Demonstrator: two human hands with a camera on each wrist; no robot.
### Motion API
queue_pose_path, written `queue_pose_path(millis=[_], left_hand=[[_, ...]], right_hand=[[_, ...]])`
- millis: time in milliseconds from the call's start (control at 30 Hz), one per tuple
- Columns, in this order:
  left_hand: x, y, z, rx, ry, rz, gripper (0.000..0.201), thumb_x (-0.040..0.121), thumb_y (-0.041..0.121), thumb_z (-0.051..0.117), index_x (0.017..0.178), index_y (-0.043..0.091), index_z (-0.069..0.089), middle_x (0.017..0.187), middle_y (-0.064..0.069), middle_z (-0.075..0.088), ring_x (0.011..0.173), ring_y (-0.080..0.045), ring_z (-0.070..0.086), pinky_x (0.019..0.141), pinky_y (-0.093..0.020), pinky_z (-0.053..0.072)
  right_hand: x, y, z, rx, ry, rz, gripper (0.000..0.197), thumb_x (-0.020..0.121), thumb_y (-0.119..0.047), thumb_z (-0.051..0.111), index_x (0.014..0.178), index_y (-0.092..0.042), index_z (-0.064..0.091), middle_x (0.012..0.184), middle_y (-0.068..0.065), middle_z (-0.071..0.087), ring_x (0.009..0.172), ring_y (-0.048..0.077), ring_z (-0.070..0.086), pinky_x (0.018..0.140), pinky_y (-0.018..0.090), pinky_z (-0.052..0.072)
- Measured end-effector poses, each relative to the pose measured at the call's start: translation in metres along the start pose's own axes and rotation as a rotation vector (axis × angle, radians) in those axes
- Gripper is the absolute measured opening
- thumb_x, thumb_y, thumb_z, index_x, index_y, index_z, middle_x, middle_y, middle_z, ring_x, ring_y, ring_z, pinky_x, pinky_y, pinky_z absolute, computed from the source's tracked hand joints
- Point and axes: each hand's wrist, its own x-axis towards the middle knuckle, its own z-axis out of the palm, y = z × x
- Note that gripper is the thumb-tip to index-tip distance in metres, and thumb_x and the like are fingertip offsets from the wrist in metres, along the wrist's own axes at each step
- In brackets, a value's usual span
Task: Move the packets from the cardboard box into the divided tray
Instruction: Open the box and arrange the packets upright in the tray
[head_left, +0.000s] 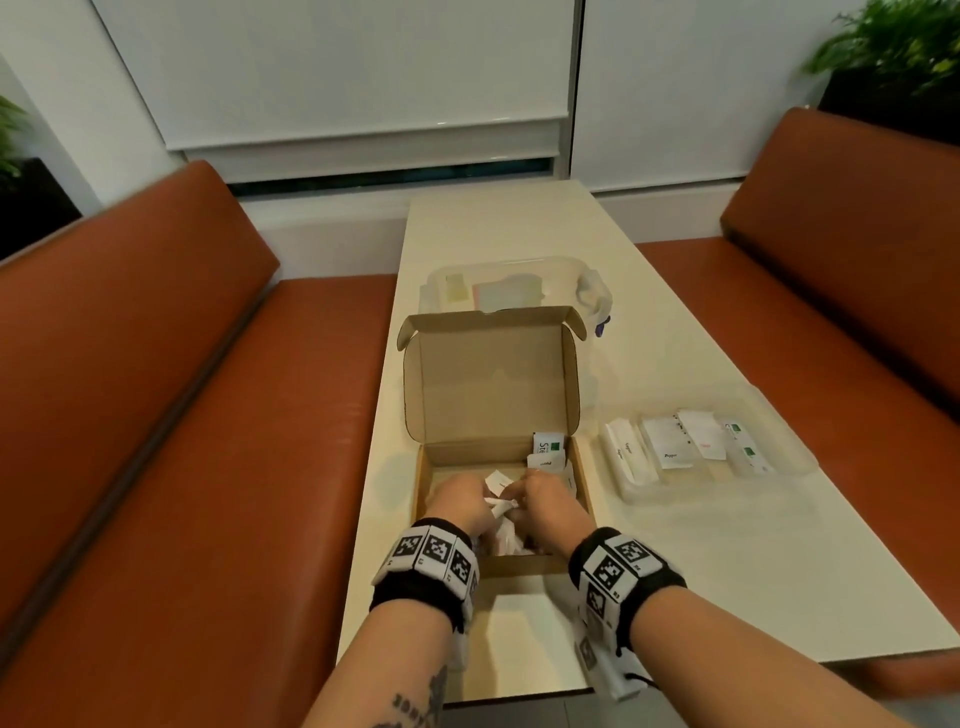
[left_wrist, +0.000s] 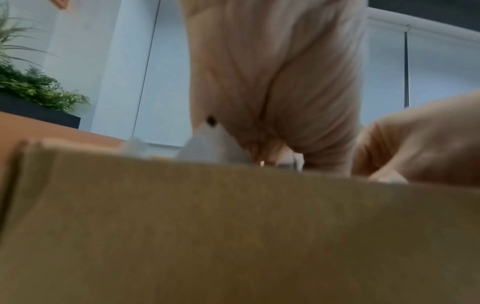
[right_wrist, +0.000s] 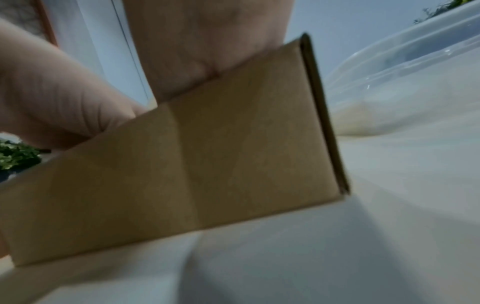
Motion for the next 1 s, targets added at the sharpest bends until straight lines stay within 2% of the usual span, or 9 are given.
queue_pose_path(millis=[100,233,333,467,567,667,800,900,1000], left_hand=[[-0.001,0.004,0.004,-0.066,0.057,0.023,0.025,0.079,-0.002,0.061,0.1,0.009,0.066,0.103,-0.011,0.067,0.098,-0.027,0.061,0.083,-0.035,0.052],[0.001,0.008,-0.002,-0.216,0.155,0.06,0.018,0.088,0.001,0.053,0.096,0.005,0.068,0.092,-0.012,0.067,0.09,-0.028,0.063,0.079,-0.036,0.051],[0.006,0.006,-0.008,-0.458,0.256,0.051,0.022,0.086,-0.003,0.051,0.093,0.007,0.069,0.083,-0.011,0.064,0.078,-0.024,0.059,0.066,-0.028,0.044],[0.01,-0.001,-0.008,-0.749,0.384,-0.056,0.026,0.082,-0.005,0.058,0.104,0.005,0.067,0.08,-0.006,0.062,0.074,-0.021,0.058,0.064,-0.025,0.043],[0.013,-0.003,-0.01,-0.934,0.433,-0.09,0.028,0.081,-0.005,0.06,0.107,0.006,0.066,0.091,-0.01,0.066,0.087,-0.027,0.061,0.073,-0.03,0.046],[0.015,-0.001,-0.012,-1.04,0.468,-0.046,0.028,0.082,-0.005,0.061,0.107,0.007,0.066,0.081,-0.001,0.064,0.082,-0.023,0.061,0.068,-0.028,0.046],[0.014,0.003,-0.016,-1.281,0.389,0.035,0.03,0.082,-0.008,0.062,0.104,0.012,0.066,0.085,-0.005,0.069,0.078,-0.022,0.066,0.062,-0.028,0.051],[0.012,0.005,-0.016,-1.44,0.306,0.047,0.027,0.083,-0.011,0.06,0.103,0.006,0.065,0.091,-0.015,0.069,0.084,-0.032,0.065,0.078,-0.043,0.055],[0.013,0.004,-0.011,-1.447,0.265,0.012,0.027,0.084,-0.008,0.06,0.109,0.002,0.063,0.094,-0.016,0.069,0.085,-0.033,0.066,0.082,-0.045,0.053]], right_hand=[[0.001,0.0,-0.007,0.145,0.015,0.031,0.018,0.088,-0.017,0.063,0.101,-0.012,0.073,0.094,0.009,0.068,0.079,0.012,0.055,0.069,0.02,0.041],[0.0,-0.005,-0.018,0.352,0.072,0.047,0.012,0.087,-0.012,0.063,0.09,-0.012,0.075,0.064,-0.003,0.06,0.059,0.009,0.053,0.057,0.018,0.044],[0.003,-0.009,-0.029,0.405,0.182,0.069,0.015,0.086,-0.007,0.061,0.094,-0.012,0.072,0.077,0.006,0.067,0.066,0.014,0.059,0.064,0.024,0.052],[0.005,-0.01,-0.036,0.48,0.277,0.13,0.041,0.089,-0.018,0.061,0.129,-0.014,0.053,0.106,0.008,0.065,0.09,0.02,0.064,0.084,0.028,0.053],[0.005,-0.012,-0.033,0.565,0.182,0.19,0.034,0.093,-0.022,0.058,0.123,-0.007,0.054,0.101,0.006,0.062,0.089,0.021,0.064,0.079,0.033,0.057],[0.005,-0.018,-0.028,0.666,0.059,0.22,0.036,0.094,-0.023,0.055,0.127,-0.007,0.052,0.106,0.003,0.06,0.081,0.014,0.063,0.07,0.025,0.058],[0.008,-0.024,-0.028,0.955,-0.083,0.261,0.041,0.094,-0.028,0.055,0.131,-0.012,0.049,0.118,0.009,0.058,0.096,0.025,0.061,0.075,0.035,0.059],[0.009,-0.024,-0.031,1.164,-0.166,0.282,0.027,0.094,-0.021,0.057,0.119,-0.011,0.056,0.113,0.012,0.059,0.093,0.028,0.062,0.078,0.042,0.059],[0.01,-0.02,-0.031,1.191,-0.156,0.268,0.018,0.091,-0.012,0.061,0.108,-0.011,0.057,0.109,0.011,0.06,0.085,0.024,0.064,0.071,0.037,0.06]])
